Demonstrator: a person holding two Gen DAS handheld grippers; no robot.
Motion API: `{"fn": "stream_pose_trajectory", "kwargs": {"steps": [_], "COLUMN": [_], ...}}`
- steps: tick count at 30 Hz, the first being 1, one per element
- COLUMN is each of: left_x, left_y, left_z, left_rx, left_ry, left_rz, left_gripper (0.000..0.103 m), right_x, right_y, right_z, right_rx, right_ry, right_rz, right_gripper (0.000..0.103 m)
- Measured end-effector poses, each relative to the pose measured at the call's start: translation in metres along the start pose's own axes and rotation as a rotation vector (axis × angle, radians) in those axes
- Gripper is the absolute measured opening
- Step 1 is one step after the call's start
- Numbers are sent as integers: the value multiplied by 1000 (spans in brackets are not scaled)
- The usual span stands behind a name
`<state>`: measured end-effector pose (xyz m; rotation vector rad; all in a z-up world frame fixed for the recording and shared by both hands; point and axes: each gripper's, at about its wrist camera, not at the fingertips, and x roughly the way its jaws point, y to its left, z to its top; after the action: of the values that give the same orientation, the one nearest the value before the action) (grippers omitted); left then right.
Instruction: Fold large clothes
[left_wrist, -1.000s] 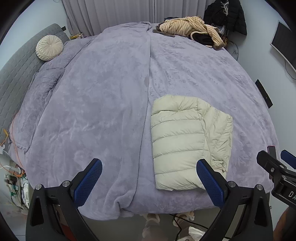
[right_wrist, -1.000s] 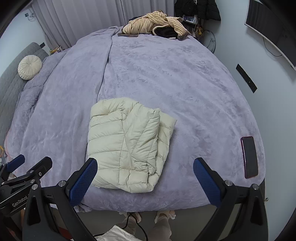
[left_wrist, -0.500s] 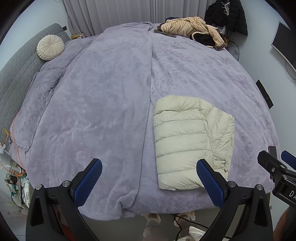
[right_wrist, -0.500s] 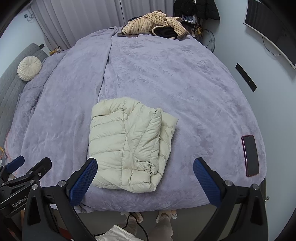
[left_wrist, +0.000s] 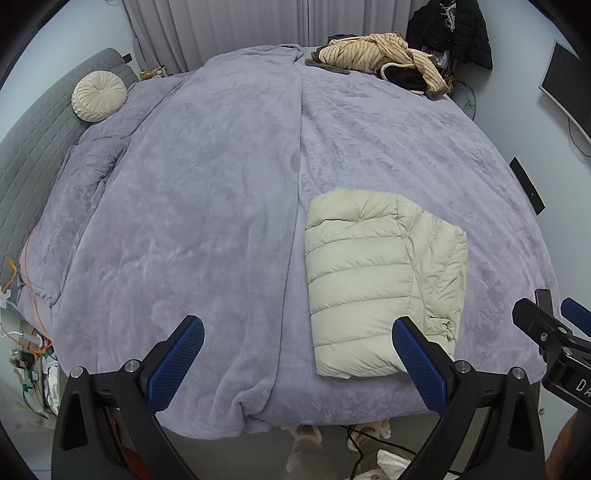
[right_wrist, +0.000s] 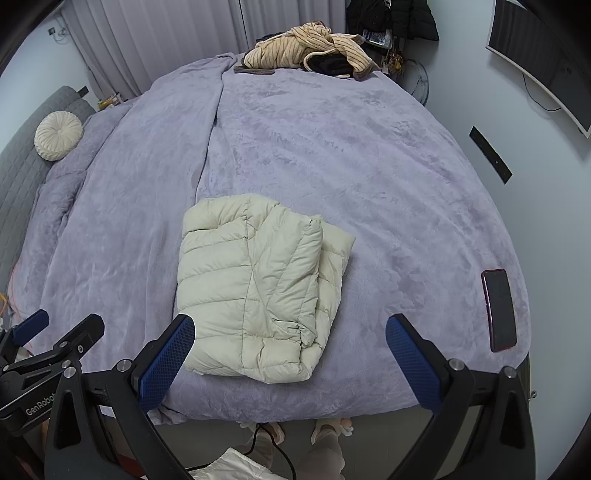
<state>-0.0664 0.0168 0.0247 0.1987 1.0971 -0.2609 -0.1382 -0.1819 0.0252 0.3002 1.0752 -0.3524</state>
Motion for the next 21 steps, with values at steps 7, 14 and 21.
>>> {"fn": "stream_pose_trajectory", "kwargs": {"steps": [7,14,21], "left_x": [0,0,2], "left_y": [-1,-3,-2], "left_z": [-1,0,2], "left_rx": [1,8,13], "left_ry": [0,-3,-2], "left_rz": [0,-1,-2], "left_gripper": [102,102,102], "right_x": [1,0,0], "right_y": [0,-2,-2], "right_z": [0,0,0], "right_rx": [1,8,5], "right_ry": [0,0,-1], "right_rz": [-5,-8,-9], "right_gripper": [103,103,103]}}
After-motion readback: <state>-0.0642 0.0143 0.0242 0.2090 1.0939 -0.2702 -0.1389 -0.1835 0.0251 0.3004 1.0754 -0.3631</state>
